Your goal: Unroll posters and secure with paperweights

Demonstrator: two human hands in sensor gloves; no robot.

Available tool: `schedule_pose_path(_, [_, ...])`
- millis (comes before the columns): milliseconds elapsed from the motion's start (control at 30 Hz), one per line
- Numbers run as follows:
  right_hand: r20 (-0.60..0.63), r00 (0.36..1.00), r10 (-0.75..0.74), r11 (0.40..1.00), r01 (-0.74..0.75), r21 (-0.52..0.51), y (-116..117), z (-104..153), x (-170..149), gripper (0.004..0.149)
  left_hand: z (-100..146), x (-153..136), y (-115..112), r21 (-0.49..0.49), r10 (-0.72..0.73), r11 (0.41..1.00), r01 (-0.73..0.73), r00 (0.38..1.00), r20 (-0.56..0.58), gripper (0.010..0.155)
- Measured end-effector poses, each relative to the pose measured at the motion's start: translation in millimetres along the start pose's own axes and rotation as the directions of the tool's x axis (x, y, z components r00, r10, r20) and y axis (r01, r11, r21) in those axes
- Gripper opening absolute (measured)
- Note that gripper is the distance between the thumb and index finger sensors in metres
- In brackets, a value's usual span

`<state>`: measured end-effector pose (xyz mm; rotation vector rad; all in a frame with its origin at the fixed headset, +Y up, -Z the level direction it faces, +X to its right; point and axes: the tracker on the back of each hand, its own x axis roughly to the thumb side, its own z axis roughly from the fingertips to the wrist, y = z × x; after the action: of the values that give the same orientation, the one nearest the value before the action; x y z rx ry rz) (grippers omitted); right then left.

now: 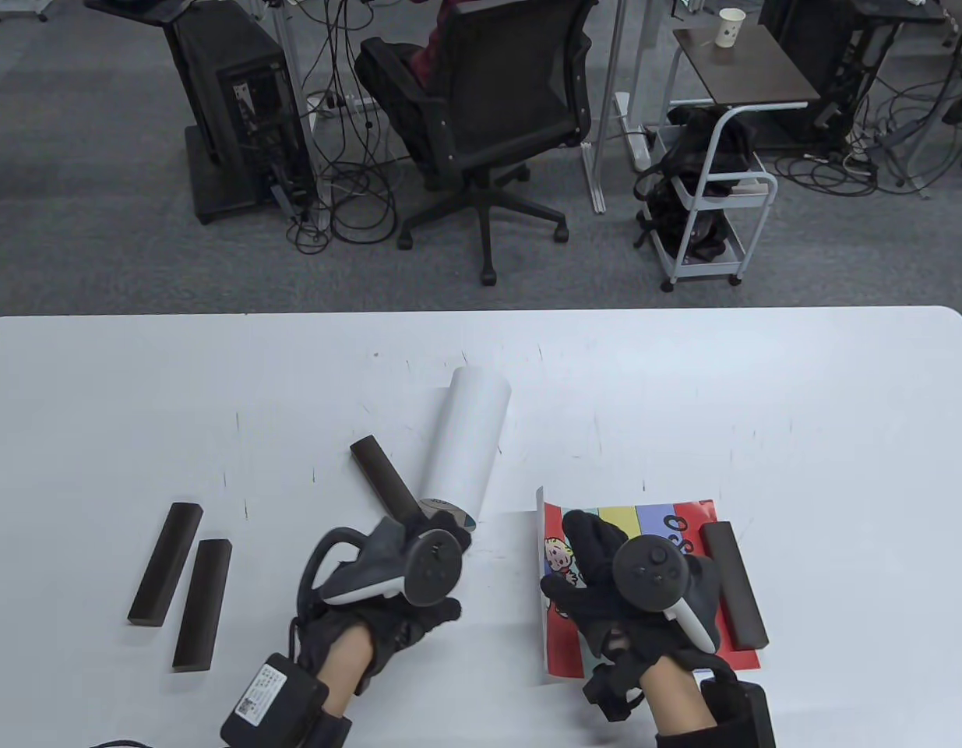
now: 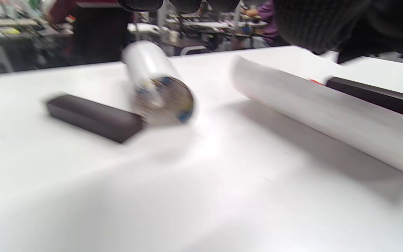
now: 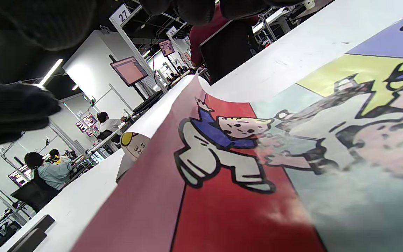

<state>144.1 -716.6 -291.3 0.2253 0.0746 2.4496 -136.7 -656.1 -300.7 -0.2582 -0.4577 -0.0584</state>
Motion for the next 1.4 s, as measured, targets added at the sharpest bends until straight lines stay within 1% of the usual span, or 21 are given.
schedule_pose_path(100, [0.002,1.0,-0.002,1.0,0.002,-0.004,0,0,-1,0.082,0,-27,10,-0.002,-0.072,0.997,0.072,0.994,-0.086,0.076])
schedule_pose_path(167, [0.002,1.0,-0.001,1.0,0.001,-0.007,0,0,-1,0.082,-6,-38,9,-0.017,-0.109,0.994,0.108,0.987,-0.12,0.076])
schedule_pose_path(233, [0.0,1.0,-0.002,1.0,0.002,-0.006,0,0,-1,0.082,-18,-47,5,-0.037,-0.141,0.99,0.138,0.98,-0.142,0.076])
schedule_pose_path(367, [-0.009,1.0,0.0,1.0,0.0,-0.008,-1,0,-2,0.082,-49,-59,-12,-0.103,-0.245,0.968,0.231,0.956,-0.16,0.076])
schedule_pose_path(500, [-0.018,1.0,0.01,1.0,-0.01,-0.009,-2,1,-3,0.082,-76,-64,-32,-0.136,-0.232,0.968,0.213,0.962,-0.143,0.075])
schedule_pose_path(567, [-0.02,1.0,0.013,1.0,-0.013,-0.007,-2,1,-3,0.082,-92,-66,-47,-0.159,-0.222,0.967,0.201,0.967,-0.128,0.075])
schedule_pose_path(700, [-0.021,1.0,0.024,1.0,-0.023,0.002,-2,2,-2,0.082,-109,-72,-63,-0.195,-0.221,0.962,0.194,0.967,-0.127,0.076])
schedule_pose_path(833, [-0.021,0.999,0.036,0.999,-0.036,0.008,-1,2,-2,0.082,-120,-75,-72,-0.206,-0.22,0.959,0.193,0.968,-0.121,0.075])
schedule_pose_path(933, [-0.022,0.999,0.036,0.999,-0.036,0.013,-1,2,-2,0.082,-124,-77,-75,-0.211,-0.223,0.958,0.195,0.967,-0.121,0.074])
schedule_pose_path(1067, [-0.022,0.999,0.037,0.999,-0.037,0.017,0,2,-1,0.083,-122,-79,-77,-0.194,-0.219,0.962,0.193,0.969,-0.118,0.072])
schedule_pose_path(1267, [-0.029,0.999,0.037,0.999,-0.037,0.025,0,2,-1,0.083,-109,-77,-78,-0.189,-0.291,0.945,0.269,0.952,-0.098,0.07])
schedule_pose_path(1400, [-0.027,0.999,0.034,0.999,-0.034,0.025,1,2,-1,0.083,-95,-73,-81,-0.197,-0.357,0.921,0.337,0.931,-0.074,0.07])
